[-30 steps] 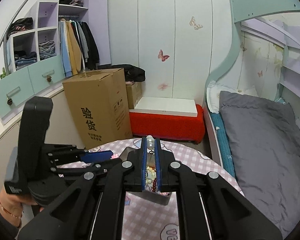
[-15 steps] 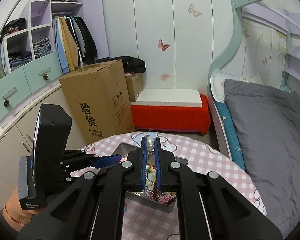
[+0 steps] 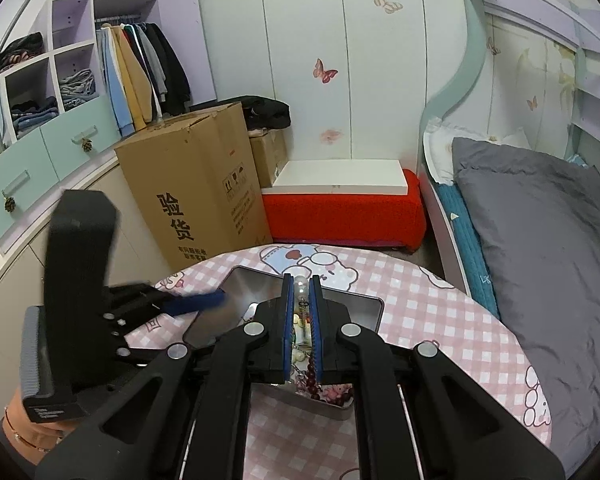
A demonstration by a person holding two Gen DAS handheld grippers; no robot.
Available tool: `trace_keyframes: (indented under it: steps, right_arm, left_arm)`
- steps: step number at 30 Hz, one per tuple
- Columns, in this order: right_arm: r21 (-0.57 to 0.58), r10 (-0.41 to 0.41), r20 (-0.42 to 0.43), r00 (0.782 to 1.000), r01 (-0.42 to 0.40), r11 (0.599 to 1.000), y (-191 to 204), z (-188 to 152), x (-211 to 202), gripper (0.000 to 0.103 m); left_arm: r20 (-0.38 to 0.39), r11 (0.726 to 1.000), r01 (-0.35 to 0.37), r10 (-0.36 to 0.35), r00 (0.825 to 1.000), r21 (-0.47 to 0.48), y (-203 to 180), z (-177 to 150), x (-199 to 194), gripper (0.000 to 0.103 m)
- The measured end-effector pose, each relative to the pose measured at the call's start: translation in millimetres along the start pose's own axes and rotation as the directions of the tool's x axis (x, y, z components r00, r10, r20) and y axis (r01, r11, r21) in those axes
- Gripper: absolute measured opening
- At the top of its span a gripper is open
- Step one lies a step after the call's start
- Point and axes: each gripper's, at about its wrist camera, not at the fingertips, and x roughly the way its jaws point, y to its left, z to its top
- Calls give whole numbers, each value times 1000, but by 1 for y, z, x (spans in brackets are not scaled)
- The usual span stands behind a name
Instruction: Organize jewelry
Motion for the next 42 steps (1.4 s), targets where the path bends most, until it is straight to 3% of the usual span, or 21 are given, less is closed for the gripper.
trace_keyframes:
  steps: [8, 16, 19, 21, 27, 35, 42]
  right_arm:
    - [34, 4, -11, 1000, -4, 999, -6, -4, 2, 6]
    - [74, 9, 15, 1000, -10, 997, -6, -5, -19, 9]
    - [79, 11, 36, 999, -14, 997, -2, -8, -35, 22]
    - [79, -1, 60, 998, -4, 997, 1, -11, -51, 37]
    - [61, -44, 134, 990, 36, 997, 18, -31, -107, 60]
    - [50, -101, 224, 969, 93, 994, 50, -74, -178, 76]
    - [34, -143, 292, 946, 139, 990, 81, -109, -227, 84]
  left_arm:
    - [17, 1000, -13, 13, 1000, 18, -6, 0, -15, 56]
    - [68, 998, -63, 61, 996, 26, -9, -11, -46, 67]
    - [99, 996, -92, 89, 991, 19, -10, -18, -66, 71]
    - [135, 993, -117, 115, 984, 10, -11, -25, -86, 74]
    - [236, 987, -162, 158, 959, -1, -21, -51, -148, 89]
    - [323, 987, -160, 149, 935, 6, -38, -95, -219, 91]
    - [413, 980, -196, 174, 894, 13, -57, -133, -275, 93]
